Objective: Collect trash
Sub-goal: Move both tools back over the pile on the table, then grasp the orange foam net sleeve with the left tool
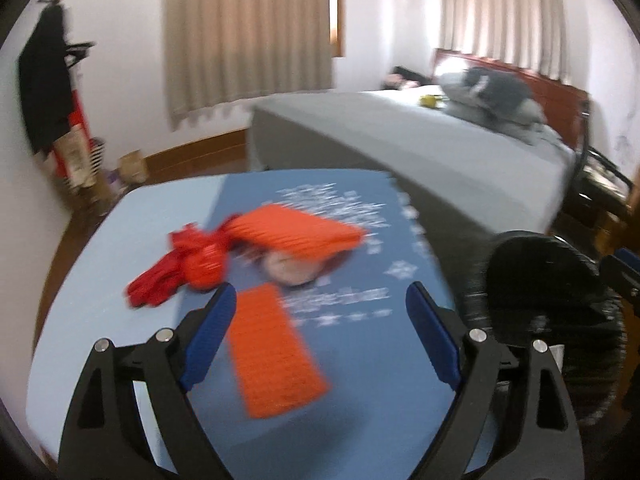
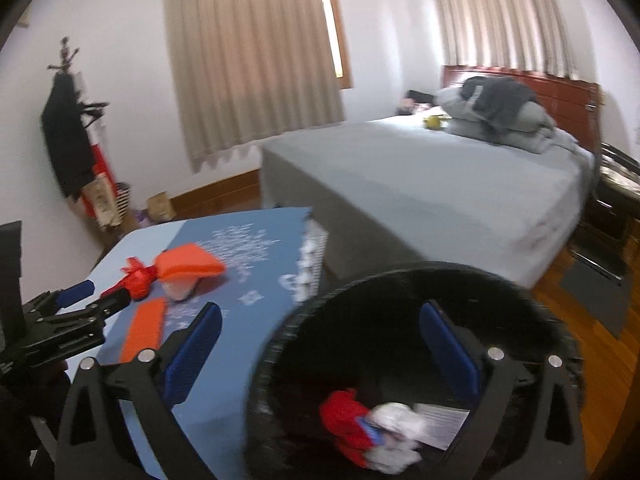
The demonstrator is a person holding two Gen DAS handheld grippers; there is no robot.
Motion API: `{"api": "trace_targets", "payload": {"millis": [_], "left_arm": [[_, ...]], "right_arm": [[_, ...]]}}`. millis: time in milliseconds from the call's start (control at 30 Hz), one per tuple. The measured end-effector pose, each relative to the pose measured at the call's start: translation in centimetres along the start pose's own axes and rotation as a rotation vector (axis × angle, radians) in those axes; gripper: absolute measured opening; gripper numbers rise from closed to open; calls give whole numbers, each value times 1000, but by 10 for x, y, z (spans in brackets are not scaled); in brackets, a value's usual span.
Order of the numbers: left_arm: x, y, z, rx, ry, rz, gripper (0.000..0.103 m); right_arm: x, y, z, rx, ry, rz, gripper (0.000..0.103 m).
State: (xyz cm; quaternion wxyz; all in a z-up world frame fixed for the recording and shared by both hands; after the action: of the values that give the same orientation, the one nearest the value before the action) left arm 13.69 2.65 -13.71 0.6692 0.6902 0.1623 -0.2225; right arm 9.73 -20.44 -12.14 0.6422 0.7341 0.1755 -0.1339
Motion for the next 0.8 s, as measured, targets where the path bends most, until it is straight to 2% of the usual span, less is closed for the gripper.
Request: {"api": "trace_targets", "payload": {"millis": [133,267,600,733,800], "left_arm": [[10,-10,-32,-37,67,-29,84],[22,-20,-50,-66,87,-62,82],[73,-46,-54,-98,67,-188,73],[81,-54,-53,-111,39,-219,71],[81,-54,-53,-129,16,-221,65]], "right_arm": [[26,-4,-33,-42,53,-6,97],[51,-11,-57,-63,98,-26,97],[82,-24,-76,-75,132,-79,89],[88,-23,-78,-74,136,-87,87],[91,-22,-81,-75,136,-89,87]]}}
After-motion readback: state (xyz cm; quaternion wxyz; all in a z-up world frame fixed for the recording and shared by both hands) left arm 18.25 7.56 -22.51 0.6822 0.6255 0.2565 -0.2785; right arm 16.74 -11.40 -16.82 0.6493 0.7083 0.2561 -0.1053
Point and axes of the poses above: each gripper's, at about its wrist camera, not at the fingertips, and x roughly the way its jaws point, z to its right, y to its top, the point moved 1 cm from there along x, roughly the way its jaws point, and after that the axes turned 6 degrees about z, right-handed, at the moved point
